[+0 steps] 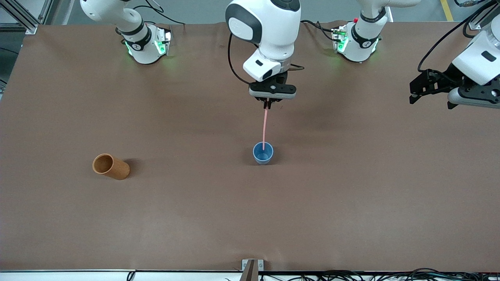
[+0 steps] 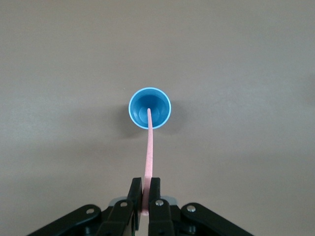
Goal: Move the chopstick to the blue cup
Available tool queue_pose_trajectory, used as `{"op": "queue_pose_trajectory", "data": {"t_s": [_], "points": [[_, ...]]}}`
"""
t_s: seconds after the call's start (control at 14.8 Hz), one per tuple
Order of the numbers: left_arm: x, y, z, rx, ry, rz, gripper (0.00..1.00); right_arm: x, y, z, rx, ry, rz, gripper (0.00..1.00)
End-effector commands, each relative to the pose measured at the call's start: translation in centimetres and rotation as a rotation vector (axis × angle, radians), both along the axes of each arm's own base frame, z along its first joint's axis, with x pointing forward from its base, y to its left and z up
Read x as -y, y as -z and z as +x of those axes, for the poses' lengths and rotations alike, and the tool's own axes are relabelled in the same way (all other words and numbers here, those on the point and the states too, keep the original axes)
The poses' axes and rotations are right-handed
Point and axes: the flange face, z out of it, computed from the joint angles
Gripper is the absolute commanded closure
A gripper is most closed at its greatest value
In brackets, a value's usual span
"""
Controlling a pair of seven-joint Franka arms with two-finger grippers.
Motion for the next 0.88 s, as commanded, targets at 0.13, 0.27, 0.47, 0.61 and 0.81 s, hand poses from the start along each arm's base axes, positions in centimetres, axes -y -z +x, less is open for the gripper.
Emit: {"op": "queue_pose_trajectory", "data": {"t_s": [0.13, 0.27, 0.47, 0.61, 0.81], "points": [[-0.1, 0.1, -0.2, -0.002, 0.024, -0.001, 0.00, -0.2, 0.6, 0.3, 0.066, -0.009, -0.036, 0.83], [-0.2, 0.0, -0.3, -0.005, 0.041, -0.001, 0.00, -0.1, 0.6, 0.4, 0.071, -0.009, -0.040, 0.81], [-1.4, 0.1, 0.0, -0.009, 0.017, -0.010, 0.00, -0.1, 0.4, 0.5, 0.074, -0.012, -0.041, 0.80], [-1.4, 0.3, 0.1, -0.012, 0.017, -0.011, 0.00, 0.3, 0.3, 1.0, 0.073, -0.008, -0.041, 0.79], [-1.5, 0.2, 0.1, -0.011, 0.011, -0.011, 0.00, 2.5, -2.3, 2.8, 0.074, 0.017, -0.014, 0.73]]}}
